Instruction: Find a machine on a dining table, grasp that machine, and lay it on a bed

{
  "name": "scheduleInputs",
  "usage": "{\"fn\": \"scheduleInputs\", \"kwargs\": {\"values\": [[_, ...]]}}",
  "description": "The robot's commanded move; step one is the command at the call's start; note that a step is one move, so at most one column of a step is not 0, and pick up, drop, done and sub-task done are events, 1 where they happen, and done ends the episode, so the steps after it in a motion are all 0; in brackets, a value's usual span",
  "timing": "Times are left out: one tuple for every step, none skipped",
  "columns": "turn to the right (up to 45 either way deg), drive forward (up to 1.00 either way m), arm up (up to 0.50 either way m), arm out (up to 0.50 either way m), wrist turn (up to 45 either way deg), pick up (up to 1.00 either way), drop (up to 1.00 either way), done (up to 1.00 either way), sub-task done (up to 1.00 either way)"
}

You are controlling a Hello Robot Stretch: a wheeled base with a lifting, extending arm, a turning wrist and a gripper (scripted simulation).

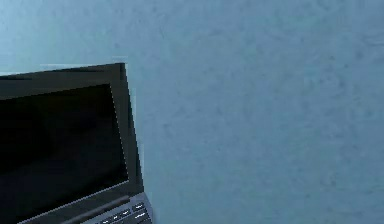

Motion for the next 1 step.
{"fn": "scheduleInputs", "kwargs": {"values": [[-15.0,0.00,0.00,0.00,0.0,0.00,0.00,0.00,0.00]]}}
